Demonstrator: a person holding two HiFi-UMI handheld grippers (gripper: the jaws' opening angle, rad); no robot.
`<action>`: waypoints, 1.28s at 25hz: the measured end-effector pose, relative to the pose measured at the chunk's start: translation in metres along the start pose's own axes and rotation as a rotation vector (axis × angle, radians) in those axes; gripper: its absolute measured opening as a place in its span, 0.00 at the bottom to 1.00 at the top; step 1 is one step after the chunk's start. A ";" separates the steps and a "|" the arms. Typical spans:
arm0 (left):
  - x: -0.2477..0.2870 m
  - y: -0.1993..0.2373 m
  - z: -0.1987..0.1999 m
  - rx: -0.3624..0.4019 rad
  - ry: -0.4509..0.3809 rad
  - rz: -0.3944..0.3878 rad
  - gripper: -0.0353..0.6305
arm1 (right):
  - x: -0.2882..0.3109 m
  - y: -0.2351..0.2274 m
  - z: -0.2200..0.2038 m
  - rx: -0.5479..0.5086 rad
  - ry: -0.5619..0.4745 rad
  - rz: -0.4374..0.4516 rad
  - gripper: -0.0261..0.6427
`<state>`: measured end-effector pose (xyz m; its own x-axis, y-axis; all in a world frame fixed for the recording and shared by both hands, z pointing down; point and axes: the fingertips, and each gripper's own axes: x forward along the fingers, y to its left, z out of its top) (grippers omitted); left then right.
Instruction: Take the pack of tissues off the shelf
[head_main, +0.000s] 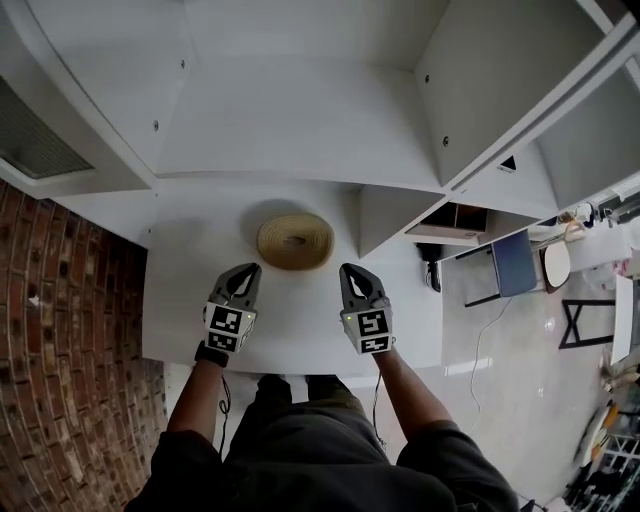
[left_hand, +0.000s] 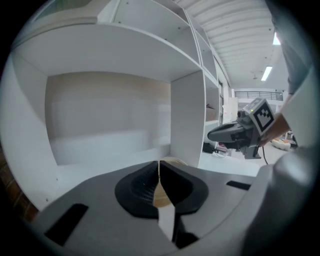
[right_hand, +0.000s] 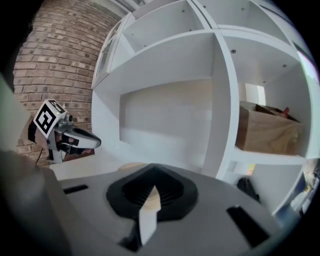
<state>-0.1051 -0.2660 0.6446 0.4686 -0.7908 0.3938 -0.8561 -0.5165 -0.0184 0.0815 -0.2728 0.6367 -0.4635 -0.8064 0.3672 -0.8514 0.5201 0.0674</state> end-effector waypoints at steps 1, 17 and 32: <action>-0.005 -0.002 0.007 -0.001 -0.012 0.006 0.05 | -0.005 0.001 0.007 -0.002 -0.008 0.001 0.04; -0.054 -0.023 0.069 0.001 -0.102 -0.004 0.05 | -0.054 0.013 0.070 -0.007 -0.090 0.004 0.04; -0.048 -0.024 0.067 0.014 -0.083 -0.005 0.05 | -0.048 0.012 0.076 -0.021 -0.094 0.016 0.04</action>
